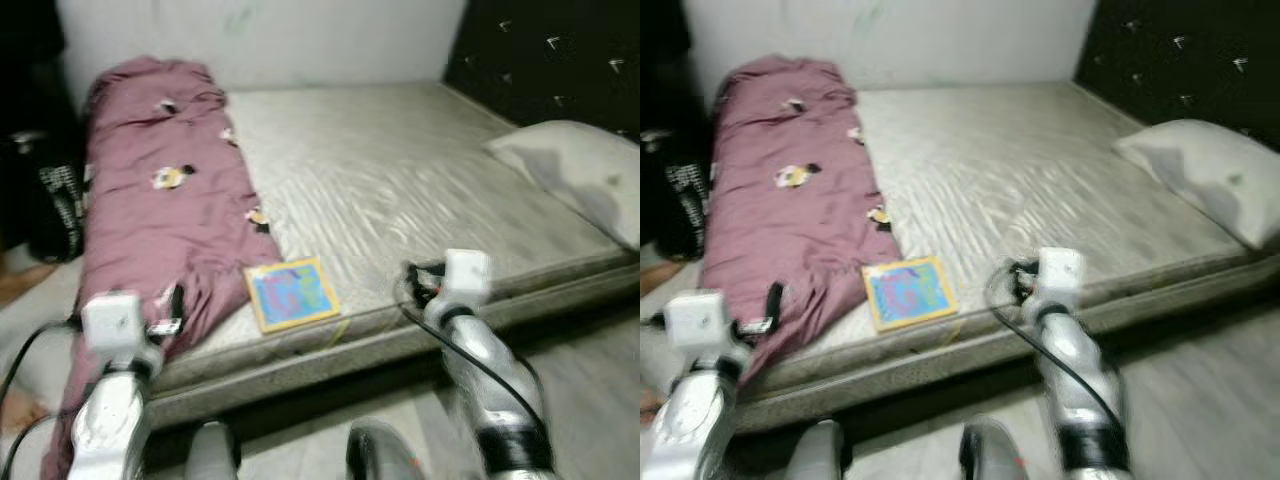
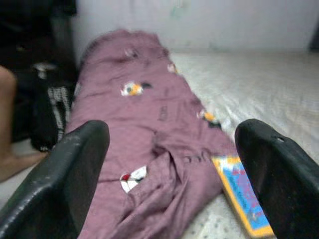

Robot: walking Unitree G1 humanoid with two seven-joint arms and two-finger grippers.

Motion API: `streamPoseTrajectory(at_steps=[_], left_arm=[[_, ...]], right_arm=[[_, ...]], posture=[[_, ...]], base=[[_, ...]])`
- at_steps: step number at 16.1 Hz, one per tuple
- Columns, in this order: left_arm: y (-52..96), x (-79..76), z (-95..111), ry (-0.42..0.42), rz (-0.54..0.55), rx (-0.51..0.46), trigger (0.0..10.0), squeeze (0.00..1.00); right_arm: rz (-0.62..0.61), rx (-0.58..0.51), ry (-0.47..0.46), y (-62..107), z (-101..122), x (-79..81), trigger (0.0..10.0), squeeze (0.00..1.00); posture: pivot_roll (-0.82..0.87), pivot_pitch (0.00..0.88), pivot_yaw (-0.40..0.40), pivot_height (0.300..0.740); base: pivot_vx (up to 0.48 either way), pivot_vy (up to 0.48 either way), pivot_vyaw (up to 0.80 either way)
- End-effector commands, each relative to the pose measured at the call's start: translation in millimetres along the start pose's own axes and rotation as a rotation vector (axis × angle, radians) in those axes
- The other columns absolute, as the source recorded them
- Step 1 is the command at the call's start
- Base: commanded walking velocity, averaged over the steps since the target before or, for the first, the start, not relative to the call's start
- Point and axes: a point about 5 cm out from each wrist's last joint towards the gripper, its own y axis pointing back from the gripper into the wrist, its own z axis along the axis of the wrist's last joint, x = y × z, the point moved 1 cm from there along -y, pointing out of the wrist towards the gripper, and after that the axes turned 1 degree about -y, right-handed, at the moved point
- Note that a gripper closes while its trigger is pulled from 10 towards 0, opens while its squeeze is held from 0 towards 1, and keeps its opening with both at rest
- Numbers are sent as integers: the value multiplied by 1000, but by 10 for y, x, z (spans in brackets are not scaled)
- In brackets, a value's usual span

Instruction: Clean up the room

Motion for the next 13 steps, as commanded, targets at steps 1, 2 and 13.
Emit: streamPoseTrajectory(at_steps=[1, 2, 13], left_arm=[[72, 40, -128, 8, 16, 57, 10000, 0], [75, 41, -129, 11, 12, 56, 10000, 0], [76, 41, -119, 17, -9, 41, 10000, 0]], right_arm=[[22, -18, 5, -39, 57, 71, 10000, 0], [21, -15, 5, -40, 48, 69, 10000, 0], [16, -19, 31, -63, 49, 40, 10000, 0]], posture=[[-16, 0, -68, 635], [-16, 0, -68, 635], [-13, 0, -71, 635]], base=[[0, 0, 0], [0, 0, 0], [356, 0, 0]])
